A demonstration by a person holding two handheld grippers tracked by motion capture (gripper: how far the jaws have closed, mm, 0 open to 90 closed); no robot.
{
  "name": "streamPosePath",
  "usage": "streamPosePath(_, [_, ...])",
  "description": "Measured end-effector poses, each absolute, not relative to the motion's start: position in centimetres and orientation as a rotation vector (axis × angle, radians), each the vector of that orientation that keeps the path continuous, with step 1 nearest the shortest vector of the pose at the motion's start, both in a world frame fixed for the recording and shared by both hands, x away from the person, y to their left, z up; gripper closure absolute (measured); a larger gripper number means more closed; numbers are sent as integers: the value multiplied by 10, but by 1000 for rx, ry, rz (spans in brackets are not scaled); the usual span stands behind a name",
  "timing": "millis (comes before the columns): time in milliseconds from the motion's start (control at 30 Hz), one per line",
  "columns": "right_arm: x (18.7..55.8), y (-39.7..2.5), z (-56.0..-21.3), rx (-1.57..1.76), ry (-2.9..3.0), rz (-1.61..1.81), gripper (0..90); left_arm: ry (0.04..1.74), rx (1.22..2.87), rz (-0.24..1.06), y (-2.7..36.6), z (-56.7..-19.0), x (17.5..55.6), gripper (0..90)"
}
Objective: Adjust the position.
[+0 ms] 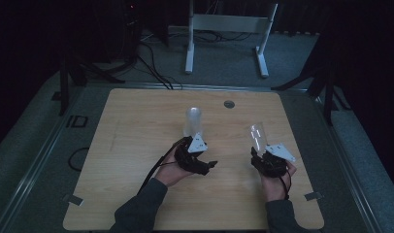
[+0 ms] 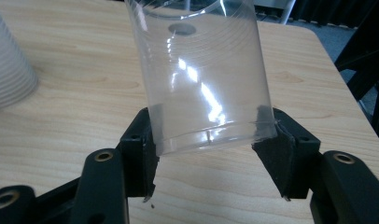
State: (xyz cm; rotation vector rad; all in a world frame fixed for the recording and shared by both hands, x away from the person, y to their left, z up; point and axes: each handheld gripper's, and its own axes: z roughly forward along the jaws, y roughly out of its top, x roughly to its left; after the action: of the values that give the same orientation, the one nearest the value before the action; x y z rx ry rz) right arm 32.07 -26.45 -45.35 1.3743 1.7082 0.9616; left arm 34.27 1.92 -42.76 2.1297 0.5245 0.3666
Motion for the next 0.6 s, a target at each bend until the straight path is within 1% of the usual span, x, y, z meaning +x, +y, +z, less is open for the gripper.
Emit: streamPosePath(600, [315,-265,-452,1355,1580,984,422,552,2114,357,17,-426,344,245])
